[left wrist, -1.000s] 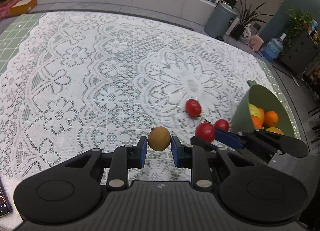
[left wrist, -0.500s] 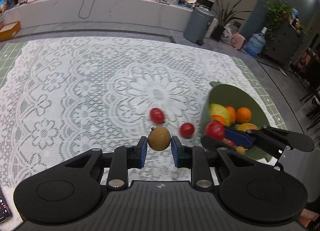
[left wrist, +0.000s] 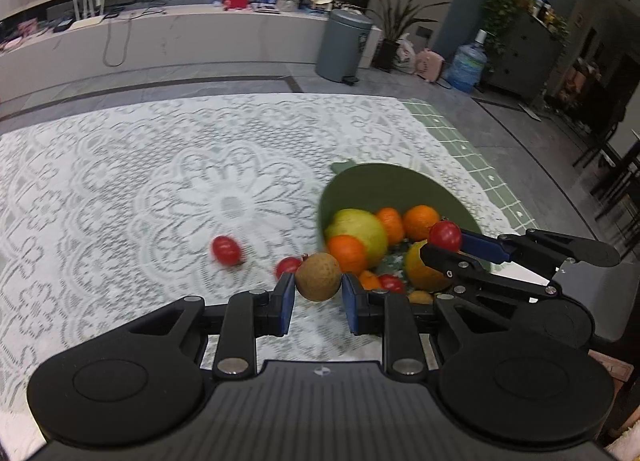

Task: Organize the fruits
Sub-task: 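Carry the kiwi in the left tool while the right tool carries the tomato to the colander, then lower and open the left tool in the colander while the right tool releases the tomato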

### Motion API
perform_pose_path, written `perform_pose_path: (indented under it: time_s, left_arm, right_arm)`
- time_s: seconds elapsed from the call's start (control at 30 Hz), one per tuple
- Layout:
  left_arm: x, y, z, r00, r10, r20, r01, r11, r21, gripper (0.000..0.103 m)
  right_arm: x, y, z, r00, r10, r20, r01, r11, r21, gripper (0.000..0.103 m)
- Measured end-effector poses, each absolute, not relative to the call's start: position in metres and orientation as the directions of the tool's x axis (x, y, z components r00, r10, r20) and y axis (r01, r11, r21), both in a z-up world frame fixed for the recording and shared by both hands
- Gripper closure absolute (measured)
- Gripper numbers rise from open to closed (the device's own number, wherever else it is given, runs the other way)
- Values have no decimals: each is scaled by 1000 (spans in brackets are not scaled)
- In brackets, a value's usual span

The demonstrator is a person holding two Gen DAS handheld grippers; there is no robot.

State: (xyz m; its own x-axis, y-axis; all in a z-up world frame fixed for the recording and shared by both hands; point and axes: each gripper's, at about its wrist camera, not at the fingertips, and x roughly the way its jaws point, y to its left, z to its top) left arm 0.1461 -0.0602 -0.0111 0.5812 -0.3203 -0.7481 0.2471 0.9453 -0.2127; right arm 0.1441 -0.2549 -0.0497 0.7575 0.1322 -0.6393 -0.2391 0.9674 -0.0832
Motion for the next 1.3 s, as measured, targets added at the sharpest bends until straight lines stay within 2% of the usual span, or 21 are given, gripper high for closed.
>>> perform_pose_path:
  time_s: [0.37, 0.97, 1.3]
  left_arm:
    - [164, -111, -21, 548, -353, -758, 343, 922, -182, 75]
    - [191, -134, -52, 476, -344, -809, 354, 917, -182, 75]
    - [196, -135, -57, 469, -336, -817, 353, 919, -175, 74]
  right_arm:
    - [155, -278, -65, 746, 107, -658, -181, 982, -45, 78]
    - [182, -291, -86, 694, 134, -707, -133, 990, 57, 78]
    - [187, -293, -91, 689, 134, -712, -126, 990, 65, 77]
